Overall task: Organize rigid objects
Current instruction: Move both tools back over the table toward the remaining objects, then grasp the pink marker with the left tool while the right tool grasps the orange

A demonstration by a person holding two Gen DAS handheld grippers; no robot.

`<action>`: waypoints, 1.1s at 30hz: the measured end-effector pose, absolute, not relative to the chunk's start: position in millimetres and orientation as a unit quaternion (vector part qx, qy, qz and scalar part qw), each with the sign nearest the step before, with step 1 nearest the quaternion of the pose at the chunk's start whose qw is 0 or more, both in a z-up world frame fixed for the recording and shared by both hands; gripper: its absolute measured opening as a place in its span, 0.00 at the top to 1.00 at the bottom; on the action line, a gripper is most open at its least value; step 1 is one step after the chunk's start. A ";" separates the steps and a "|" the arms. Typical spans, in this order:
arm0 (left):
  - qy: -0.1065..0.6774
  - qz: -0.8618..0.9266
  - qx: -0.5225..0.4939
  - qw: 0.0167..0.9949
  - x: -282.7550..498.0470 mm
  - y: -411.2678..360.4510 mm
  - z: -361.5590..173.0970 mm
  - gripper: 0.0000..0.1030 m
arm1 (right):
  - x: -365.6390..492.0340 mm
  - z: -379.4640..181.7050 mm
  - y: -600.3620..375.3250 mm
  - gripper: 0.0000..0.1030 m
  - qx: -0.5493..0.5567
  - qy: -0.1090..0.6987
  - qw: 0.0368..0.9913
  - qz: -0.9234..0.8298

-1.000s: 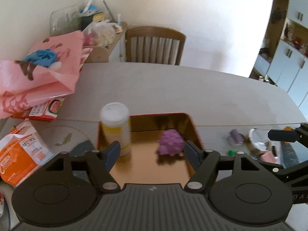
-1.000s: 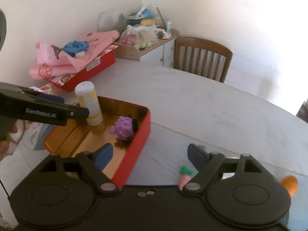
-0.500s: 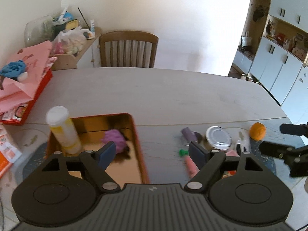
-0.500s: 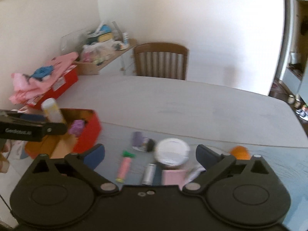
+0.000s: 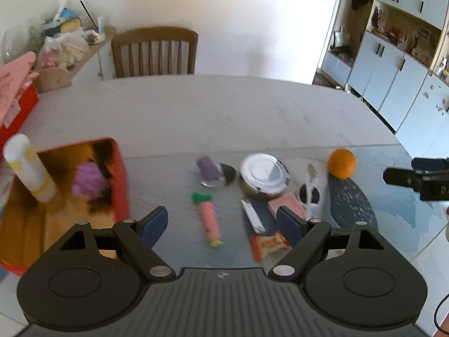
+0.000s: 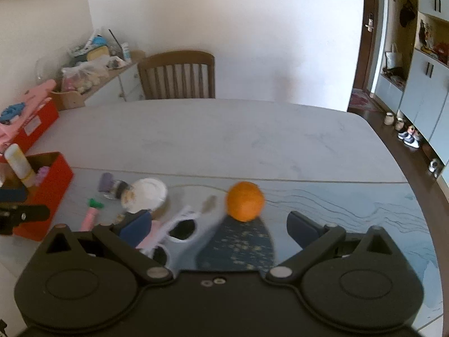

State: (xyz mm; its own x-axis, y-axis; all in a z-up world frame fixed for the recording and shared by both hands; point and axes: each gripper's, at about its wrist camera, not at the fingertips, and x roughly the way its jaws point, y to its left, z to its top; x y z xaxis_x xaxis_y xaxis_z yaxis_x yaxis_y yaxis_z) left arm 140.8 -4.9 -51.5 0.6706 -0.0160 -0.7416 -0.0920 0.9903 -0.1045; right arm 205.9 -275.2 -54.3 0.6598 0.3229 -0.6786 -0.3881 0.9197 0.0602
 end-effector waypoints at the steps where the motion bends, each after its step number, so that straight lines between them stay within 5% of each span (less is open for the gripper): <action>1: 0.409 0.020 -0.069 0.910 142.1 -9.5 -54.7 0.18 | 208.5 -56.8 -278.4 0.00 -0.046 0.366 0.909 0.195; 18: 0.452 0.045 -0.098 0.886 159.4 -34.2 -104.6 0.18 | 240.1 -78.2 -290.7 0.04 -0.083 0.377 0.892 0.235; 30: 0.448 0.102 -0.079 0.885 190.5 -16.0 -123.9 0.18 | 281.8 -109.5 -268.1 0.17 -0.119 0.393 0.881 0.234; 33: 0.454 0.101 -0.082 0.881 196.2 -13.6 -128.9 0.34 | 291.2 -116.7 -262.9 0.22 -0.123 0.400 0.878 0.232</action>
State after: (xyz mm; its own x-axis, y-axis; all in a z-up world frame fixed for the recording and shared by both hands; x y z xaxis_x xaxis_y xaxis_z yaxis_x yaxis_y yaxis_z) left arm 196.2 -13.6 -128.9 0.5667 0.1034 -0.8174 -0.2517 0.9664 -0.0522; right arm 291.2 -262.9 -116.7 0.5720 0.3090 -0.7598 -0.5056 0.8622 -0.0301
